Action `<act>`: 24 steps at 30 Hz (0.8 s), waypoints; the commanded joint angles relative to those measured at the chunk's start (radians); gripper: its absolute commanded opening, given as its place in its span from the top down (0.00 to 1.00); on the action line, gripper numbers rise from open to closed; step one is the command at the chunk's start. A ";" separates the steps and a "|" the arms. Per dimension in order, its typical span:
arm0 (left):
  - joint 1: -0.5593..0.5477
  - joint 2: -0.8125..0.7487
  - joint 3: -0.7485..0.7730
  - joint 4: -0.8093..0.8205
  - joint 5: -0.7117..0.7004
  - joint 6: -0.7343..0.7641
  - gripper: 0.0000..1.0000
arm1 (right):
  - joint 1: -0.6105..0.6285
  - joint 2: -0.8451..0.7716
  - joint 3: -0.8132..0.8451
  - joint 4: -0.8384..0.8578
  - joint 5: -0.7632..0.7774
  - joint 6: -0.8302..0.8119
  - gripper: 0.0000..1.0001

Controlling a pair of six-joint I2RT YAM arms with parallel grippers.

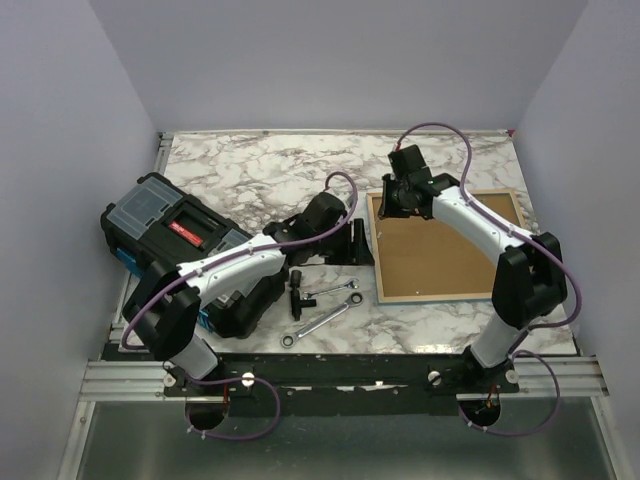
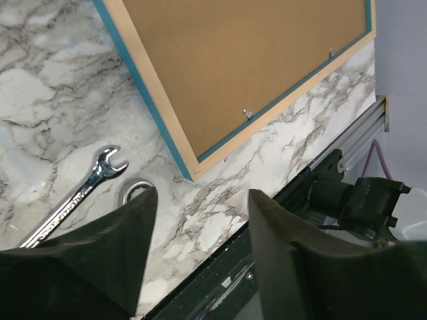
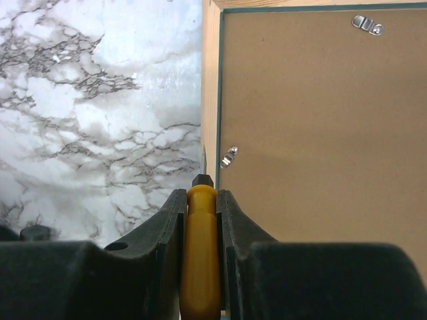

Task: Take the photo out of the frame

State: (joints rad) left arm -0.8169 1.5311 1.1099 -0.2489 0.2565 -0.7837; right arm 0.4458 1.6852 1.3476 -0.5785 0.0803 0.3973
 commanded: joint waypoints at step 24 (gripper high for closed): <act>-0.087 0.339 -0.047 0.293 0.064 -0.087 1.00 | -0.017 0.091 0.017 0.000 0.033 -0.041 1.00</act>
State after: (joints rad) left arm -0.8989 1.8618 1.0752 0.0292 0.3599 -0.8642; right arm 0.4316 1.7805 1.3697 -0.5560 0.0792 0.3725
